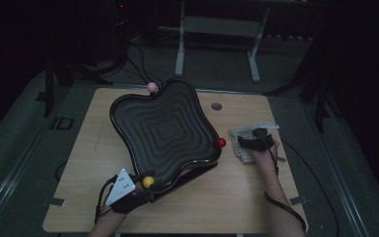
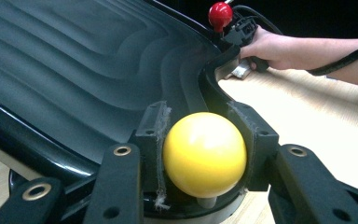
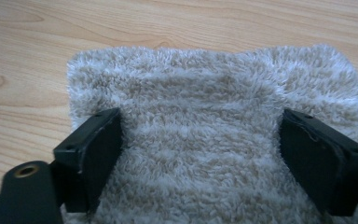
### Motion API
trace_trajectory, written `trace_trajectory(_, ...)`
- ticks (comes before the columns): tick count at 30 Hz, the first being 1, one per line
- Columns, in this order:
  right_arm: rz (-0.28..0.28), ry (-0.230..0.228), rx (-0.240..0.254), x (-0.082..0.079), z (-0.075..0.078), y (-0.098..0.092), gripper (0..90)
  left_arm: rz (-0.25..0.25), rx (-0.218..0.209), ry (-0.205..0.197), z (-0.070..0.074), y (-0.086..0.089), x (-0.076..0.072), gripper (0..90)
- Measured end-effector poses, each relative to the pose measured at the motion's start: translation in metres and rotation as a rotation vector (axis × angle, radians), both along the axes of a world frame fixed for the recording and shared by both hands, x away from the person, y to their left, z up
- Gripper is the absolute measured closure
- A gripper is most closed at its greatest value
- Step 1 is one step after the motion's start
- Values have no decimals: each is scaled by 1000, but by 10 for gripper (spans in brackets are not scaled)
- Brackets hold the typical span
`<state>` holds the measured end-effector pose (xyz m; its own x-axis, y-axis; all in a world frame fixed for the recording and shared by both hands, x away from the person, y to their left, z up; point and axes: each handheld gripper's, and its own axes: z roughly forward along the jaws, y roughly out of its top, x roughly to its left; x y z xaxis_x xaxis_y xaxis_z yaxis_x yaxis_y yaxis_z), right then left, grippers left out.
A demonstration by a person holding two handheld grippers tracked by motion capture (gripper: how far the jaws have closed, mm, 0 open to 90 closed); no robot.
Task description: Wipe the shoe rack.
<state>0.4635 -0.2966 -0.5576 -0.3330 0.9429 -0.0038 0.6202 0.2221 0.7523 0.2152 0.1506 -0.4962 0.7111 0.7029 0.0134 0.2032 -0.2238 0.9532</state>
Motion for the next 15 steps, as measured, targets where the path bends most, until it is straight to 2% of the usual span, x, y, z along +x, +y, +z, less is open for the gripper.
trace_trajectory(6, 42, -9, -3, -4, 4, 0, 485, 4, 4, 1, 0, 0, 0, 591)
trace_trajectory(9, 58, -12, -8, -5, 5, 2, 589, 10, 9, 2, 1, -1, -1, 591)
trace_trajectory(12, 57, -11, -13, -6, 8, 3, 641, 21, 12, 0, 1, -2, -1, 589)
trace_trajectory(15, 48, -5, 13, -8, 11, 2, 668, 24, 15, 2, 2, -2, -1, 586)
